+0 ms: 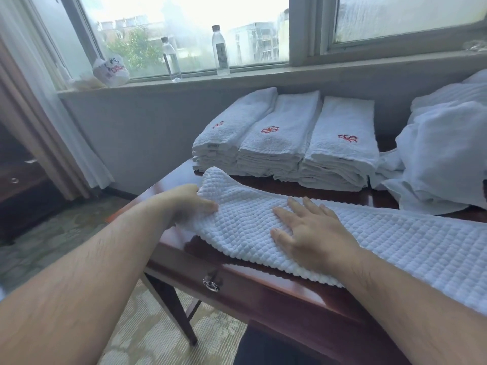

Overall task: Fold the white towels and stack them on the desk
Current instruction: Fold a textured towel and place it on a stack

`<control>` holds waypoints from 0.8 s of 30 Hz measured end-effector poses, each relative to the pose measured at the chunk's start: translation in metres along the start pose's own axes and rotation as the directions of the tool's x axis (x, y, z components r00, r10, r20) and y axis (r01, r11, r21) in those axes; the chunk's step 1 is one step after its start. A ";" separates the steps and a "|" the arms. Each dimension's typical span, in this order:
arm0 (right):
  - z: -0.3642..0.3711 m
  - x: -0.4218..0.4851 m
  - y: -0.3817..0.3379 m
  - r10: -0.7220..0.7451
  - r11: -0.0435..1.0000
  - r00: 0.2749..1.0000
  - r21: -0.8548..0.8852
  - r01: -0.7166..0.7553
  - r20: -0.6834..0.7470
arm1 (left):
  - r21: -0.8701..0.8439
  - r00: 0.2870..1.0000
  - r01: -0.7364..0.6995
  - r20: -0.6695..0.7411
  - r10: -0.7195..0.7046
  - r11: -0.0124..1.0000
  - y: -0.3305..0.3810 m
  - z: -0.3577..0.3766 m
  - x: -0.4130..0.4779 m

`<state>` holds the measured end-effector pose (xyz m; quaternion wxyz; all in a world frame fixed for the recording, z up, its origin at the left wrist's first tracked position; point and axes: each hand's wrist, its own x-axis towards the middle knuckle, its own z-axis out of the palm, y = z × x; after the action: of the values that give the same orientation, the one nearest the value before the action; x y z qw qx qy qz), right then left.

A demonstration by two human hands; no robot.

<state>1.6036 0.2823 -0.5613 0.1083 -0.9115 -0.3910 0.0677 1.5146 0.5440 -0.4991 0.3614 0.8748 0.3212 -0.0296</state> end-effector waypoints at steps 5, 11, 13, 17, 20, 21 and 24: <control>0.001 0.002 0.002 -0.002 0.999 1.000 0.032 0.003 -0.027 | -0.156 0.953 -0.016 -0.300 -0.032 0.988 0.003 -0.003 -0.003; -0.008 0.001 0.001 0.004 0.982 0.999 0.188 0.002 -0.032 | -0.284 0.984 0.104 -0.110 -0.140 0.953 0.002 -0.010 -0.018; -0.018 0.002 0.002 0.011 0.936 0.999 0.352 0.006 -0.044 | -0.299 0.996 0.053 -0.057 -0.073 0.953 0.003 -0.011 -0.022; -0.030 -0.008 0.008 0.017 0.853 0.989 0.518 0.062 -0.147 | -0.046 0.988 -0.094 -0.128 0.088 0.994 0.016 -0.009 -0.031; -0.032 -0.018 0.016 0.010 0.845 0.980 0.525 0.099 -0.200 | 0.028 0.980 -0.128 -0.149 0.130 0.991 0.029 -0.006 -0.035; -0.034 -0.021 0.017 0.022 0.817 0.978 0.567 0.103 -0.208 | -0.049 0.983 -0.144 -0.124 0.137 0.988 0.036 -0.005 -0.037; -0.049 -0.028 0.020 0.098 0.733 0.970 0.675 0.080 -0.221 | -0.242 0.985 -0.167 0.001 0.173 0.956 0.060 -0.005 -0.046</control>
<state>1.6089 0.2418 -0.5183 0.4802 -0.8118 -0.3185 0.0947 1.5120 0.4902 -0.4462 0.4696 0.8485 0.2419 0.0311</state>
